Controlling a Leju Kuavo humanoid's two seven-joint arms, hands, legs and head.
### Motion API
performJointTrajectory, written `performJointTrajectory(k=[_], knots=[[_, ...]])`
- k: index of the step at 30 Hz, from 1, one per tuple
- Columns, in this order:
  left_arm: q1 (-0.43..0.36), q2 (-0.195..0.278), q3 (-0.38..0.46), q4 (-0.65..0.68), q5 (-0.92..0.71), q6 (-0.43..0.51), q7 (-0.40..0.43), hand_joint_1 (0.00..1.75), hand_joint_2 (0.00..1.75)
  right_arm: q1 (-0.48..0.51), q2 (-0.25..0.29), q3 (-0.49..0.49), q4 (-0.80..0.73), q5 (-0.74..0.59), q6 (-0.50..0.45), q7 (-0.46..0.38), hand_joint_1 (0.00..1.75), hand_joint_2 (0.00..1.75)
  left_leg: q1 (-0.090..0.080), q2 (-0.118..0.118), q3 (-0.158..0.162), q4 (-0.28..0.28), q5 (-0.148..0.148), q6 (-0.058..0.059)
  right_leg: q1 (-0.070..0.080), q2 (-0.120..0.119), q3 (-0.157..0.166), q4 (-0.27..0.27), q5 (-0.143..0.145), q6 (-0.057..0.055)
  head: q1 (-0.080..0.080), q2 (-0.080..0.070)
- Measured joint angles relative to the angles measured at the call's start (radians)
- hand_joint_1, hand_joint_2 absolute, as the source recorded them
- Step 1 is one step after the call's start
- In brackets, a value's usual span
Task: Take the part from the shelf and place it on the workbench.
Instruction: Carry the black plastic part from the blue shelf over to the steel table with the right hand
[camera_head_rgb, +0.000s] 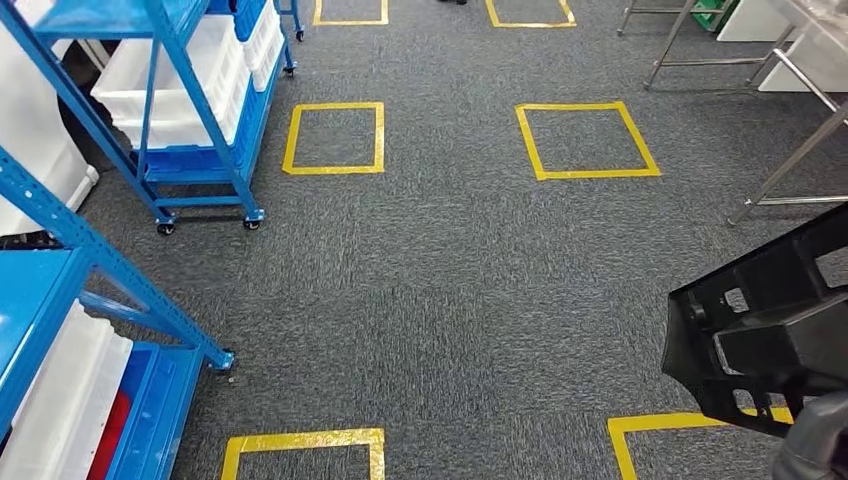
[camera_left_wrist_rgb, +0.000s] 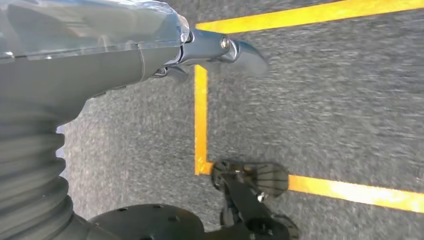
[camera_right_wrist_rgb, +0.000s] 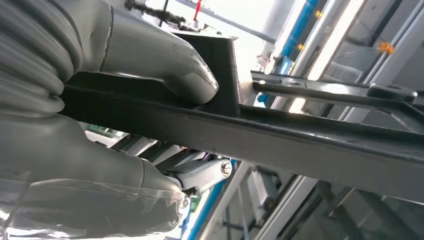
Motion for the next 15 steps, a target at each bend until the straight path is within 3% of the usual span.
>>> performJointTrajectory(k=[2, 3, 4, 5, 6, 8, 10, 12, 13, 15], knots=[[0.003, 0.000, 0.000, 0.000, 0.001, 0.001, 0.002, 0.00, 1.75, 0.001, -0.011, 0.019, 0.001, 0.000, -0.010, 0.000, 1.75, 1.75, 0.003, -0.038, -0.064, 0.135, -0.063, -0.004, 0.000, 0.022, -0.003, -0.001, 0.002, -0.003, 0.000, 0.000], [0.004, 0.000, 0.000, 0.000, 0.002, 0.002, 0.003, 0.00, 1.75, 0.002, -0.016, 0.027, 0.002, 0.000, -0.014, 0.000, 1.75, 1.75, 0.005, -0.042, -0.090, 0.189, -0.078, -0.006, -0.001, 0.036, -0.003, 0.001, 0.002, -0.003, 0.000, 0.000], [0.005, 0.000, 0.000, 0.000, 0.002, 0.002, 0.004, 0.00, 1.75, 0.002, -0.021, 0.035, 0.002, 0.000, -0.018, 0.000, 1.75, 1.75, 0.007, -0.044, -0.102, 0.207, -0.071, -0.009, -0.002, 0.051, -0.004, 0.003, 0.002, -0.002, 0.000, 0.000], [0.007, 0.001, 0.000, 0.000, 0.002, 0.003, 0.004, 0.00, 1.75, 0.003, -0.025, 0.041, 0.003, 0.000, -0.023, 0.000, 1.75, 1.75, 0.010, -0.046, -0.095, 0.184, -0.045, -0.011, -0.003, 0.066, -0.004, 0.007, 0.001, 0.001, 0.000, 0.000], [0.008, 0.001, 0.000, 0.000, 0.003, 0.004, 0.005, 0.00, 1.75, 0.004, -0.030, 0.048, 0.004, 0.001, -0.028, 0.000, 1.75, 1.75, 0.014, -0.054, -0.071, 0.127, -0.005, -0.013, -0.005, 0.082, -0.004, 0.012, -0.002, 0.004, 0.000, 0.000], [0.010, 0.003, 0.000, 0.000, 0.004, 0.006, 0.005, 0.00, 1.75, 0.005, -0.039, 0.060, 0.004, 0.004, -0.039, 0.000, 1.75, 1.75, 0.023, -0.100, -0.019, -0.001, 0.053, -0.016, -0.008, 0.109, -0.010, 0.029, -0.009, 0.016, 0.000, 0.000], [0.009, 0.004, 0.000, 0.001, 0.007, 0.007, 0.005, 0.00, 1.75, 0.006, -0.050, 0.073, 0.005, 0.012, -0.051, 0.000, 1.75, 1.75, 0.023, -0.128, 0.000, -0.053, 0.064, -0.010, -0.010, 0.131, -0.021, 0.041, -0.012, 0.030, 0.000, 0.000], [0.005, 0.004, 0.000, 0.001, 0.011, 0.010, 0.005, 0.00, 1.75, 0.009, -0.062, 0.086, 0.006, 0.023, -0.067, 0.000, 1.75, 1.75, 0.019, -0.106, 0.000, -0.056, 0.067, 0.005, -0.015, 0.148, -0.030, 0.042, -0.008, 0.043, 0.000, 0.000], [0.003, 0.004, 0.000, 0.001, 0.013, 0.013, 0.006, 0.00, 1.75, 0.011, -0.069, 0.093, 0.006, 0.028, -0.078, 0.000, 1.75, 1.75, 0.019, -0.094, 0.002, -0.059, 0.070, 0.011, -0.015, 0.137, -0.034, 0.048, -0.012, 0.048, 0.000, 0.000], [0.003, 0.006, 0.001, 0.001, 0.017, 0.016, 0.007, 0.00, 1.75, 0.011, -0.087, 0.110, 0.008, 0.038, -0.106, 0.000, 1.75, 1.75, 0.019, -0.068, 0.001, -0.064, 0.075, 0.022, -0.013, 0.079, -0.066, 0.112, -0.050, 0.055, 0.000, 0.000]])
